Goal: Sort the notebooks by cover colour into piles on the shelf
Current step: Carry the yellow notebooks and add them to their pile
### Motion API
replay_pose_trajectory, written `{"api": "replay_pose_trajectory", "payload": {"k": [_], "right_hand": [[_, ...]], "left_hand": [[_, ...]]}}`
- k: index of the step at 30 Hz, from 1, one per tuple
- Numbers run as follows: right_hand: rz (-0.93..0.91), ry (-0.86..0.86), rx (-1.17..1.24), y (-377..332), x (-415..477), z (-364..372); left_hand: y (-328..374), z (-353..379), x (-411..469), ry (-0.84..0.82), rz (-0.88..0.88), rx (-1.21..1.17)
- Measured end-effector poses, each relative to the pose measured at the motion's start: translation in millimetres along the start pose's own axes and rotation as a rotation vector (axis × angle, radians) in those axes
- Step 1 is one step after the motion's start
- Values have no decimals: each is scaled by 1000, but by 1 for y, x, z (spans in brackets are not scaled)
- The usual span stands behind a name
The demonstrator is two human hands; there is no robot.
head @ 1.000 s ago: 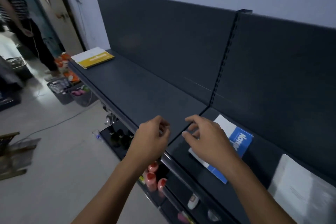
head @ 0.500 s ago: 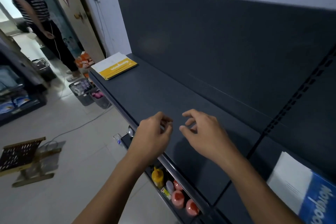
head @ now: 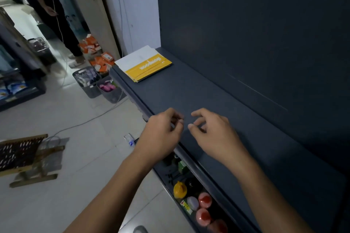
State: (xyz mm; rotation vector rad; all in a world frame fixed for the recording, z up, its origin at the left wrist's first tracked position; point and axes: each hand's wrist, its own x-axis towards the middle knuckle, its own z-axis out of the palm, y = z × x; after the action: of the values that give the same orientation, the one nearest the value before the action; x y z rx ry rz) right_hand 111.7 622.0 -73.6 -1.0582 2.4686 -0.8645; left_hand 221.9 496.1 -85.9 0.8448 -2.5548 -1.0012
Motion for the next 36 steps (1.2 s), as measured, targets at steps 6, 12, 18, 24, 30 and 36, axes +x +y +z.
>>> {"api": "replay_pose_trajectory", "payload": {"k": [6, 12, 18, 24, 30, 36], "right_hand": [[83, 33, 23, -65, 50, 63], [143, 117, 33, -110, 99, 90], [151, 189, 8, -128, 174, 109], [278, 146, 26, -137, 253, 127], [397, 215, -3, -140, 302, 131], [714, 243, -72, -141, 345, 146]], "left_hand": [[-86, -60, 44, -54, -12, 4], [-127, -105, 94, -126, 32, -22], [-155, -127, 171, -156, 126, -21], [-186, -149, 252, -210, 132, -57], [-219, -163, 321, -121, 167, -56], [-246, -162, 400, -145, 187, 165]]}}
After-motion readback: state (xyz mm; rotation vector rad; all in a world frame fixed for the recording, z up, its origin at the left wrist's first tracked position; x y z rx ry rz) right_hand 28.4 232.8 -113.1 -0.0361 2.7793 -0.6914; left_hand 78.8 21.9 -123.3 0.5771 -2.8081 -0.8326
